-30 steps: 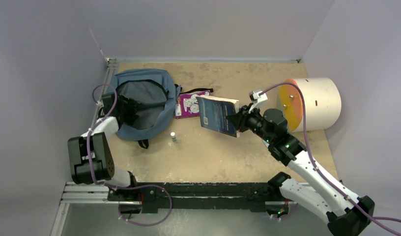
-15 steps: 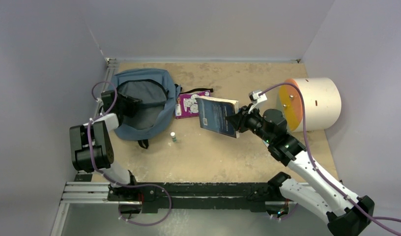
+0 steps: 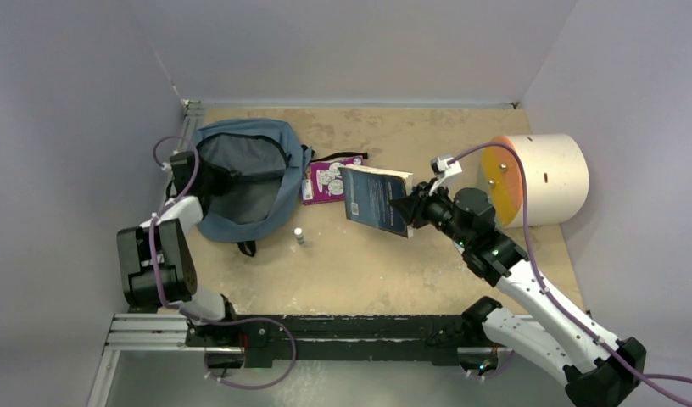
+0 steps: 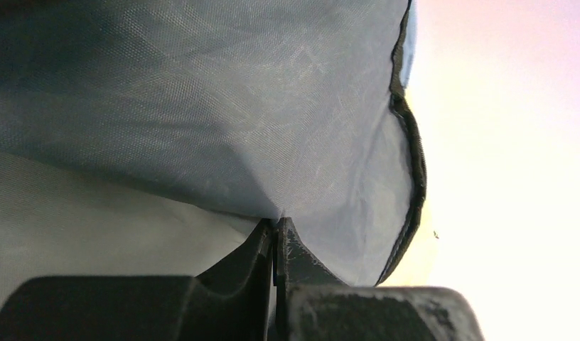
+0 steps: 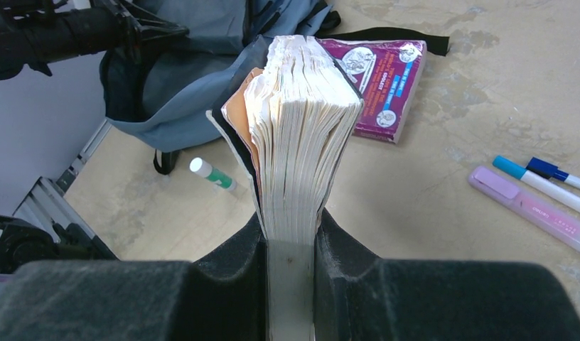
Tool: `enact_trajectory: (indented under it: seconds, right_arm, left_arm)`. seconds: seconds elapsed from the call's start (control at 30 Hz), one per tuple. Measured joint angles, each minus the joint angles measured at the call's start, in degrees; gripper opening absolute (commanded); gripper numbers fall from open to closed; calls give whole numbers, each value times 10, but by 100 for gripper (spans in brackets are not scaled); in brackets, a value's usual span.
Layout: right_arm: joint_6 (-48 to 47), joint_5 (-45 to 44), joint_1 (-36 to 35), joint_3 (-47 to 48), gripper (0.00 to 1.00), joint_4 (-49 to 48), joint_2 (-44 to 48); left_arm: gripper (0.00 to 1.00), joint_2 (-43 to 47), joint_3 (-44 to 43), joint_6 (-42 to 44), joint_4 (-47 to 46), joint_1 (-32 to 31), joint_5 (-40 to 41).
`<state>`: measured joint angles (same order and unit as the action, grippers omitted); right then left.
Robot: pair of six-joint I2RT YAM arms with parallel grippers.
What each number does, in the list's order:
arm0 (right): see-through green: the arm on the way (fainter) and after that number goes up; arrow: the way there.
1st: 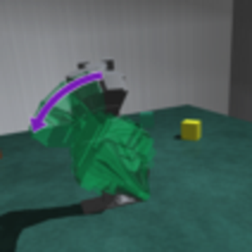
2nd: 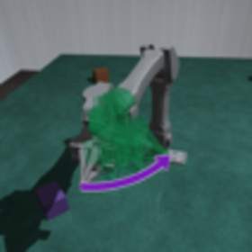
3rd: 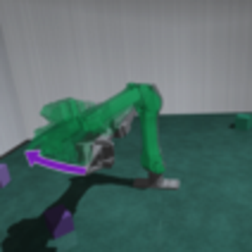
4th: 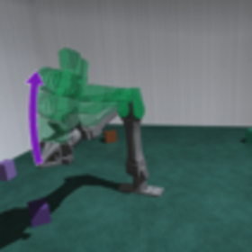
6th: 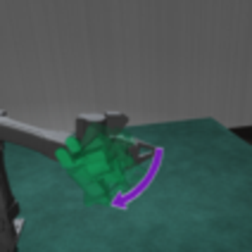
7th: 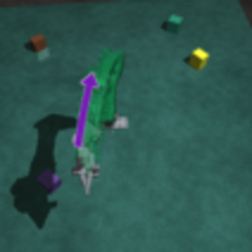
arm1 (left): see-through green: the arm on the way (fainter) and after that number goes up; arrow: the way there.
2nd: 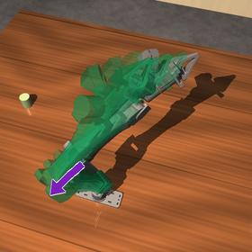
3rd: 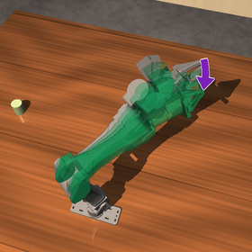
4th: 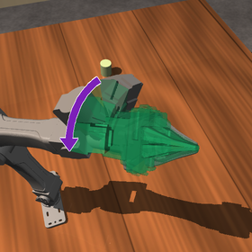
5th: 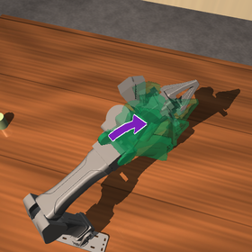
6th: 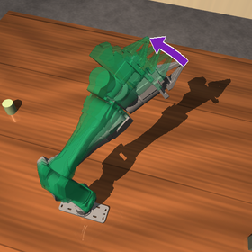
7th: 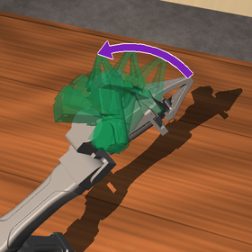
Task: Pack the student bag
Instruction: Place the book in the student bag.
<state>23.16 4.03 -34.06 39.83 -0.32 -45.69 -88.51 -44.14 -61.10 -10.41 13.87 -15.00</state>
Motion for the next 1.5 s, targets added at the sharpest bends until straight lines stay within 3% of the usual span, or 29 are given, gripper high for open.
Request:
enact_trajectory:
  seconds: [0.3, 0.43, 0.67, 0.9, 1.2, 1.5]
  right_arm:
    - [5, 16, -2, 0, 0, -74, -20]
    - [-27, 24, -37, 0, 0, -131, -49]
    - [-137, 36, -138, 29, 0, -219, -107]
    - [-338, 73, -217, 48, 0, -318, -178]
    - [-555, 99, -243, 98, 0, -354, -307]
    - [-675, 92, -250, 182, 0, -360, -402]
  left_arm:
    - [0, 60, -44, -11, 69, 0, 1]
    - [0, 71, -75, -30, 131, 0, 9]
    - [0, 80, -130, -45, 216, 0, 24]
    - [0, 80, -167, -53, 280, 0, 29]
    - [0, 79, -209, -53, 318, 0, 21]
    - [0, 70, -232, -53, 349, 0, 5]
